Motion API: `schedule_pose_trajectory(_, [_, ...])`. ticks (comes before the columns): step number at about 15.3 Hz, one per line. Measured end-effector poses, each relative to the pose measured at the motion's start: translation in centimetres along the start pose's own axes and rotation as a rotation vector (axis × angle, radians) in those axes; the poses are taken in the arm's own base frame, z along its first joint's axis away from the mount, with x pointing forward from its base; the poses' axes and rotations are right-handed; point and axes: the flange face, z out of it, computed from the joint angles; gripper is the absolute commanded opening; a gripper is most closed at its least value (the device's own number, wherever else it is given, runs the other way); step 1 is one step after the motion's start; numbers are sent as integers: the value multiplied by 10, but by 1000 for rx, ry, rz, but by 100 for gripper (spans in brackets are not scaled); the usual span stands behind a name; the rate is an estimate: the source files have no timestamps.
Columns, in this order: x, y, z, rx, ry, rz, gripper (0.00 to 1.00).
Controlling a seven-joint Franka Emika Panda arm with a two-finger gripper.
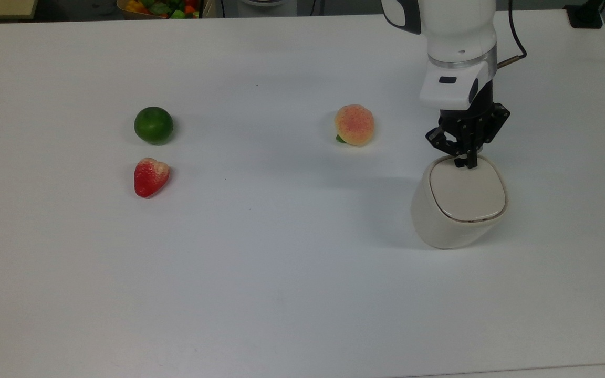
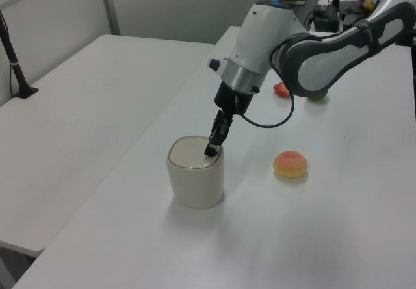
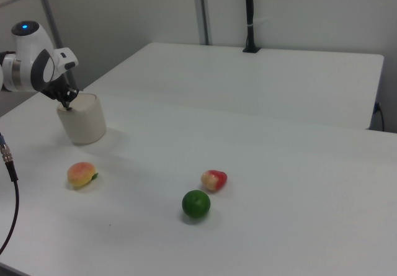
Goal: Close garbage bin
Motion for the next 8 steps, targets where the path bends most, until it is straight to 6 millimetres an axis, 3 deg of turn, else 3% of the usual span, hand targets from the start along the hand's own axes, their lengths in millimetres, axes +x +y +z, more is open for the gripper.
schedule_pose_trajectory(2, [3,7,-9,-6,10,11,0])
schedule_pose_trajectory(5, [7,22,-40,-32,-22,33,1])
schedule_pose_trajectory(8, [1,37,-102,-57,-141,79,15])
